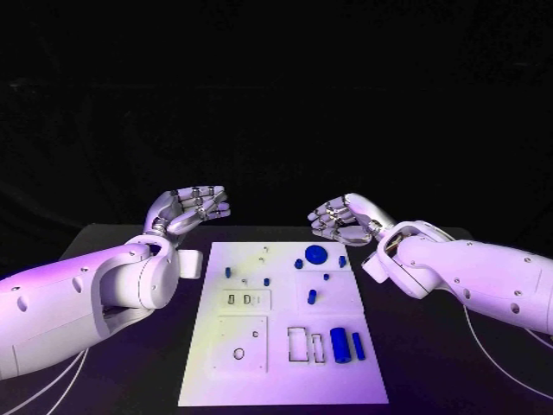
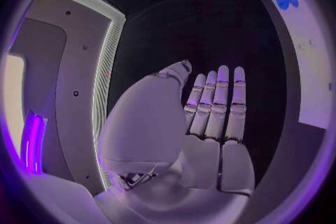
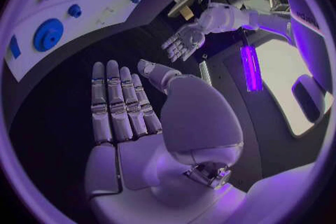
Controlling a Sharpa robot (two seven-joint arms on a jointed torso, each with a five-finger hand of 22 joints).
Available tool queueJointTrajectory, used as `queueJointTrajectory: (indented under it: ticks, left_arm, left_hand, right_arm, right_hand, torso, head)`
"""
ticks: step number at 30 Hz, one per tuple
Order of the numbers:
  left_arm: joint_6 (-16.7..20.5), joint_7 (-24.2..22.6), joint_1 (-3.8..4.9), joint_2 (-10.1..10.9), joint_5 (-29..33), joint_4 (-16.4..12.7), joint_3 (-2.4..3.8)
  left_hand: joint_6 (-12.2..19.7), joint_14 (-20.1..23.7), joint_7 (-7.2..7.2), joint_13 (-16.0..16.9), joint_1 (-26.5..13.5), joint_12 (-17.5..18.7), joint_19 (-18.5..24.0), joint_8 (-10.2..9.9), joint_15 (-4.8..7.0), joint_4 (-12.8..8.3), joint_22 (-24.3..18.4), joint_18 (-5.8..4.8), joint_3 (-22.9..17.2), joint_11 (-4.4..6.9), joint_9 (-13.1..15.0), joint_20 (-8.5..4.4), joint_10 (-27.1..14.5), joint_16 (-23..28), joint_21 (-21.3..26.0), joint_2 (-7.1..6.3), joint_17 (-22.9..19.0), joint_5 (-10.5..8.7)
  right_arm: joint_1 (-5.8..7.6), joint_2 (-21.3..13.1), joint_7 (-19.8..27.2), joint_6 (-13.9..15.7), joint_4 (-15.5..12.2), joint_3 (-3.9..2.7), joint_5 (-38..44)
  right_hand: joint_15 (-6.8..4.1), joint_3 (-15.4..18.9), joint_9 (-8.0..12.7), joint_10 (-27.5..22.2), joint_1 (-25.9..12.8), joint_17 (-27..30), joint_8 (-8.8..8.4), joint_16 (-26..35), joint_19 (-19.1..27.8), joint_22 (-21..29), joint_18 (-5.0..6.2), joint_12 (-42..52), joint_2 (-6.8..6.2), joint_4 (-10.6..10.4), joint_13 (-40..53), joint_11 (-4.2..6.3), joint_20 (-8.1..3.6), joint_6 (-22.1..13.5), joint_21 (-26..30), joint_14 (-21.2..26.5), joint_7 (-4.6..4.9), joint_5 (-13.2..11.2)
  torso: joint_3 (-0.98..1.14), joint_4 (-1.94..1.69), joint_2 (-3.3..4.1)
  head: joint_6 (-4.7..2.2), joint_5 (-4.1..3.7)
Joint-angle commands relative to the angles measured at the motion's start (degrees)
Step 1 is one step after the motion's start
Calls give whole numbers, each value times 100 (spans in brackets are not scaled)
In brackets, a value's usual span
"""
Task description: Assemble the parts on the task board
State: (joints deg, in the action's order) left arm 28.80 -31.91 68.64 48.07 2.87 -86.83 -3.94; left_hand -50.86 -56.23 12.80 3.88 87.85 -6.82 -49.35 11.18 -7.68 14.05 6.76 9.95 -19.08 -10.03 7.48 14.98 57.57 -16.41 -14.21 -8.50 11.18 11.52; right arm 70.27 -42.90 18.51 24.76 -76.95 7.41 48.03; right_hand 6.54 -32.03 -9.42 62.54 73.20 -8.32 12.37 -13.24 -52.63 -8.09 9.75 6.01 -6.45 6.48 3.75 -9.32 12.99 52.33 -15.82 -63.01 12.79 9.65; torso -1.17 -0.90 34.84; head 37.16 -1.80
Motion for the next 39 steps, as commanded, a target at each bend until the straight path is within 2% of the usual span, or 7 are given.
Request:
queueJointTrajectory:
  ticks: [1,4,12,15,17,24,39]
  left_arm:
    - [-212,-20,20,99,-148,-221,8]
    - [-233,-68,29,256,-144,-470,18]
    - [-249,-85,121,476,-87,-843,33]
    - [-264,-78,153,510,-80,-932,35]
    - [-277,-71,168,524,-78,-978,35]
    - [-308,-50,199,545,-74,-1074,37]
    - [-341,-4,248,538,-73,-1138,42]
  left_hand:
    - [-37,-27,2,-2,6,9,-63,30,3,-11,14,63,-57,2,7,-6,56,-33,-41,-66,27,-38]
    - [-49,0,-4,-9,-7,54,-168,32,3,-29,52,63,-127,5,7,-51,90,-41,-131,-109,68,-40]
    - [-52,68,-4,-11,-33,105,-246,30,-5,-52,89,60,-190,2,6,-87,114,-19,-216,-148,98,-42]
    - [-50,72,-5,-11,-46,126,-293,28,-2,-65,110,59,-215,3,5,-107,124,-23,-263,-158,117,-43]
    - [-50,74,-5,-11,-56,141,-325,27,0,-74,125,58,-230,4,5,-120,131,-26,-297,-164,130,-44]
    - [-58,35,-20,-12,-100,205,-525,30,31,-141,237,50,-284,18,7,-205,173,-71,-528,-186,206,-48]
    - [-39,10,1,-15,-137,251,-567,16,43,-179,298,41,-298,10,2,-238,168,-108,-640,-197,254,-51]
  right_arm:
    - [52,31,-668,-312,29,-10,1764]
    - [120,66,-1032,-441,50,-16,2480]
    - [261,111,-1582,-642,16,-20,3568]
    - [287,132,-1721,-701,3,-20,3868]
    - [297,147,-1787,-730,-4,-20,4021]
    - [310,210,-1915,-870,16,-20,4317]
    - [296,317,-2030,-1165,114,-19,4566]
  right_hand:
    - [-247,149,-55,515,-54,-239,89,-306,-573,-246,77,2,-198,29,43,179,-254,273,-493,-684,-133,133]
    - [-443,327,-85,769,-86,-596,80,-683,-981,-575,63,-40,-276,-1,87,312,-486,356,-1052,-1267,-217,233]
    - [-656,330,-116,888,-174,-1637,-15,-1918,-1538,-1220,55,-207,-437,-106,182,417,-736,370,-2052,-2200,-309,324]
    - [-675,273,-137,858,-209,-2038,-44,-2381,-1530,-1436,41,-231,-513,-158,224,406,-740,367,-2325,-2190,-316,311]
    - [-651,228,-157,729,-236,-3023,-61,-3433,-1899,-2540,-106,-212,-552,-213,245,417,-732,360,-3274,-2339,-307,305]
    - [-584,231,-217,439,-249,-4467,-90,-4883,-2062,-3871,-259,-183,-643,-328,303,359,-672,330,-4373,-2240,-248,267]
    - [-538,257,-285,253,-180,-5208,-108,-5647,-2138,-4723,-333,-154,-658,-410,347,325,-631,293,-5052,-2225,-280,263]
  torso:
    - [-30,-48,141]
    - [-49,-69,223]
    - [-103,-155,419]
    - [-119,-182,476]
    - [-129,-195,516]
    - [-161,-223,639]
    - [-202,-325,790]
  head:
    - [23,-37]
    - [32,-49]
    - [-16,-131]
    - [-22,-154]
    - [-32,-169]
    - [-113,-200]
    - [-101,-273]
